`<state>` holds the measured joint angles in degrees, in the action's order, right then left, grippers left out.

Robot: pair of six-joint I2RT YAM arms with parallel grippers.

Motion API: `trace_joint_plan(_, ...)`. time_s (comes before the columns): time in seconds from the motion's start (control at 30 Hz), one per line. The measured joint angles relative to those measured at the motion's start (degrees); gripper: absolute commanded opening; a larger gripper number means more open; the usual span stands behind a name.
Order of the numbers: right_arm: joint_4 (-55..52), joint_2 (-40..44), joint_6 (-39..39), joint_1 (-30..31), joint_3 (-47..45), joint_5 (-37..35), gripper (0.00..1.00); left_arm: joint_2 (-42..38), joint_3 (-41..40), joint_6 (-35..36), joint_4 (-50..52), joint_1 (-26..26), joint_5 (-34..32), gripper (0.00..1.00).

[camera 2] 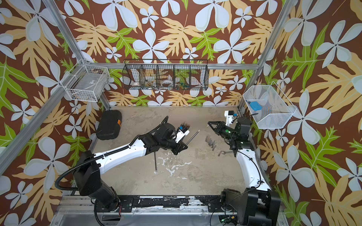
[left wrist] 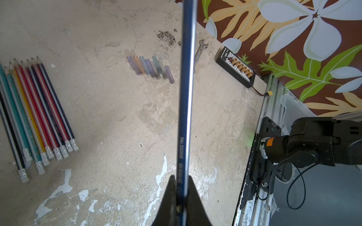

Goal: Remove the protective cover of the pencils
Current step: Place the protective sleeve at the center of the board.

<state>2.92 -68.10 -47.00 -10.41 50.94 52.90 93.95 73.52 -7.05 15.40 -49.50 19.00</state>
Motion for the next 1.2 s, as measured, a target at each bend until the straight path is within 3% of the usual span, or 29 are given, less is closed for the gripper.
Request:
trace_joint_plan(0.1,-2.29,-0.92,2.29,-1.16,2.32,-2.01,0.00,0.61,0.00,0.00,-0.07,0.26,-1.05,0.00)
trace_joint_plan(0.23,-7.72,1.51,7.19,-1.18,0.59,-9.86,0.00,5.16,2.71,-0.31,1.97,3.39,-2.38,0.00)
trace_joint_plan(0.4,-12.26,7.93,11.63,-1.31,-11.50,-24.37,0.00,12.46,13.00,-3.74,6.62,11.15,-1.79,0.00)
trace_joint_plan(0.57,-13.90,8.57,14.99,-1.57,-19.39,-31.95,0.00,20.00,27.34,-4.55,10.01,12.20,-5.05,0.00)
trace_joint_plan(0.7,-15.08,6.10,17.14,-2.34,-20.94,-34.97,0.00,28.70,37.18,-2.67,14.40,13.84,-11.72,0.00)
trace_joint_plan(0.9,-14.60,3.61,17.92,-2.75,-22.86,-36.41,0.00,29.79,34.84,-1.92,18.53,18.82,-13.60,0.00)
trace_joint_plan(1.2,-9.33,-5.60,16.96,-2.78,-20.65,-29.86,0.05,32.54,36.41,-1.84,19.56,20.92,-13.57,0.00)
